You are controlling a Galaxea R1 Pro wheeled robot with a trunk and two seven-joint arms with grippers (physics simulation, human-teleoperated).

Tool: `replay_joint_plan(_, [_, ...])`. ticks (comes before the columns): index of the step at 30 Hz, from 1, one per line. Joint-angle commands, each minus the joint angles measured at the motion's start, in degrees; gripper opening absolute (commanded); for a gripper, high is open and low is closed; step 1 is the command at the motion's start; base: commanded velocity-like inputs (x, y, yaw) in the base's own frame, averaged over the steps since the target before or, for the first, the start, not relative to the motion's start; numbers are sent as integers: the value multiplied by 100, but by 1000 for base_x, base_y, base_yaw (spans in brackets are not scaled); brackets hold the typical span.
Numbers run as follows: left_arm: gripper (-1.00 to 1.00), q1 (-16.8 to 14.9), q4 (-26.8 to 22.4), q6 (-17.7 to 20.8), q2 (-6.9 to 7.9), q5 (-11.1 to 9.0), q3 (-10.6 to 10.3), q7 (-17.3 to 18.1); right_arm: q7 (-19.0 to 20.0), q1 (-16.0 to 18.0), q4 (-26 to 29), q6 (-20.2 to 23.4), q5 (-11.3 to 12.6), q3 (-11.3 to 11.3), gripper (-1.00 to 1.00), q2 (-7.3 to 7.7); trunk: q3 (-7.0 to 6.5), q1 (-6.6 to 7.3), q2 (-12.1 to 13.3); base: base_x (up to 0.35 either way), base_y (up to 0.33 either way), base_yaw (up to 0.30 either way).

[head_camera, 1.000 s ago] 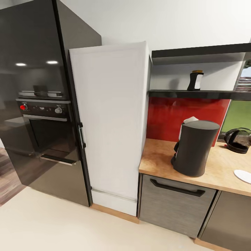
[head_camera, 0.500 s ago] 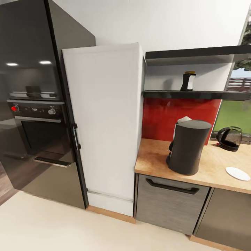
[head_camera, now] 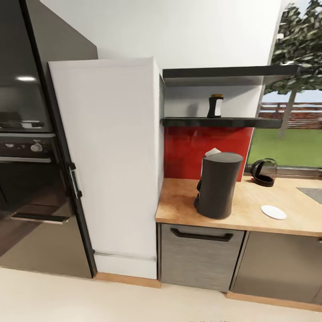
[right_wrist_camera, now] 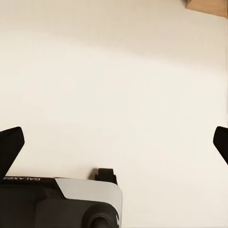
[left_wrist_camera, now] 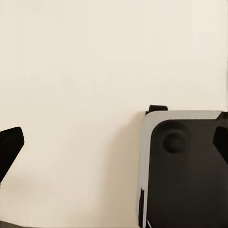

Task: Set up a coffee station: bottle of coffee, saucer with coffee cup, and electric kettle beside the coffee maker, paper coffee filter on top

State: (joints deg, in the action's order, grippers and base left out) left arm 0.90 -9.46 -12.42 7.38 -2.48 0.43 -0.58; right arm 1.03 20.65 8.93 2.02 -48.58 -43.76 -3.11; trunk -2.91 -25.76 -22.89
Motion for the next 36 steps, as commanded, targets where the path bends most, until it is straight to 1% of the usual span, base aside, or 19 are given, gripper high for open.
replay_joint_plan(1, [100, 6, -11, -6, 0, -29, 1, -3, 11, 0, 12, 22, -46, -36, 100, -6, -2, -2, -2, 0, 0, -287])
replay_joint_plan(4, [100, 6, -18, 1, -4, -30, 1, -3, 11, 0, 7, 20, -46, -36, 100, -6, -10, -2, -2, 8, 0, -289])
replay_joint_plan(10, [100, 6, -15, -5, -1, -40, 6, -3, 11, 0, 12, 20, -46, -36, 100, -2, -24, -2, -2, 245, 0, -291])
replay_joint_plan(28, [100, 6, -35, -6, -12, -39, 3, -3, 2, 0, 12, 24, -46, -36, 100, 11, -60, -2, -2, 5, 0, -289])
replay_joint_plan(31, [100, 6, -44, -6, -16, -8, -6, -3, 2, 0, 18, 21, -54, -33, 100, 23, -60, -2, -2, 21, -4, -119])
replay_joint_plan(36, [100, 6, -47, -6, -17, 0, -8, -3, 27, 0, 13, 4, -83, -18, 100, 35, -60, -2, -2, 190, -105, -24])
